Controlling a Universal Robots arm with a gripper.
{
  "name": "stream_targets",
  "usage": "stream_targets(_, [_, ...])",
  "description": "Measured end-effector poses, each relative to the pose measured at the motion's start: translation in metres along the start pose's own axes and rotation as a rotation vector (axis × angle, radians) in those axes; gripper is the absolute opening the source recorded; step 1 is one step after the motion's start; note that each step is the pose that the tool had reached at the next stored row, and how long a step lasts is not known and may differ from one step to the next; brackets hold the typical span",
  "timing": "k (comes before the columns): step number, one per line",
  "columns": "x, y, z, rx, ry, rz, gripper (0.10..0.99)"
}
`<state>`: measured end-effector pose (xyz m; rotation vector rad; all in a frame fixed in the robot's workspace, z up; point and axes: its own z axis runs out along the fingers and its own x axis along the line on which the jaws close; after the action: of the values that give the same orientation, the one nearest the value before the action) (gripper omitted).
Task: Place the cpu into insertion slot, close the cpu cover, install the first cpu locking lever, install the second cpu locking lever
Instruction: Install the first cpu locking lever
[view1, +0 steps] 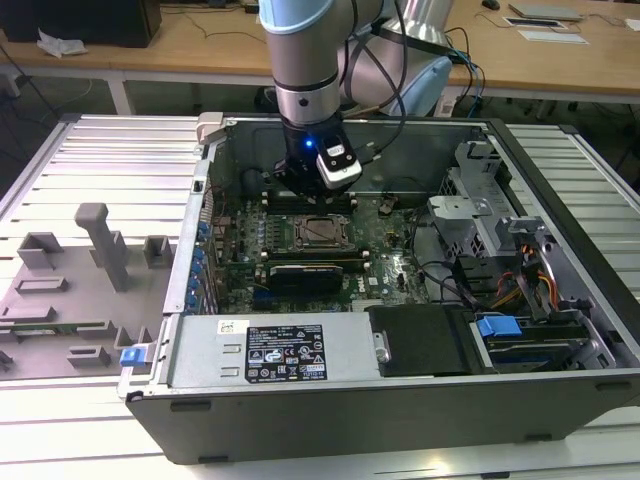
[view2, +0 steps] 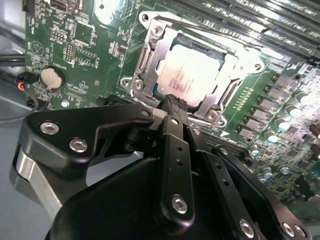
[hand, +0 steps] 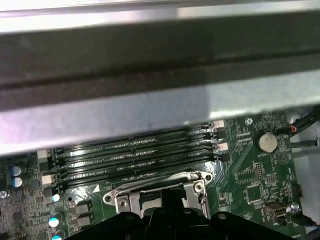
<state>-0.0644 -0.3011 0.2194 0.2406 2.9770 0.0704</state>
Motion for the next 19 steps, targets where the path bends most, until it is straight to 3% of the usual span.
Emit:
stream_targets(2, [0.0,-0.0001,-0.0001,0.0,0.0006,0.0,0.106])
stream_targets(4, [-0.0002,0.0,0.0002,0.004,0.0258,0.001,0.106])
stream_targets(8, [-0.0003,0.0,0.0002,0.005,0.0297,0.001,0.106])
stream_targets(10, [-0.0004,-0.0006,0.0003,0.012,0.0365,0.0,0.106])
stream_targets(13, [-0.0017,-0.0087,-0.0001,0.026,0.0534,-0.001,0.106])
stream_targets(19, [-0.0036,-0.0199,-0.0003,0.039,0.068,-0.001,0.106])
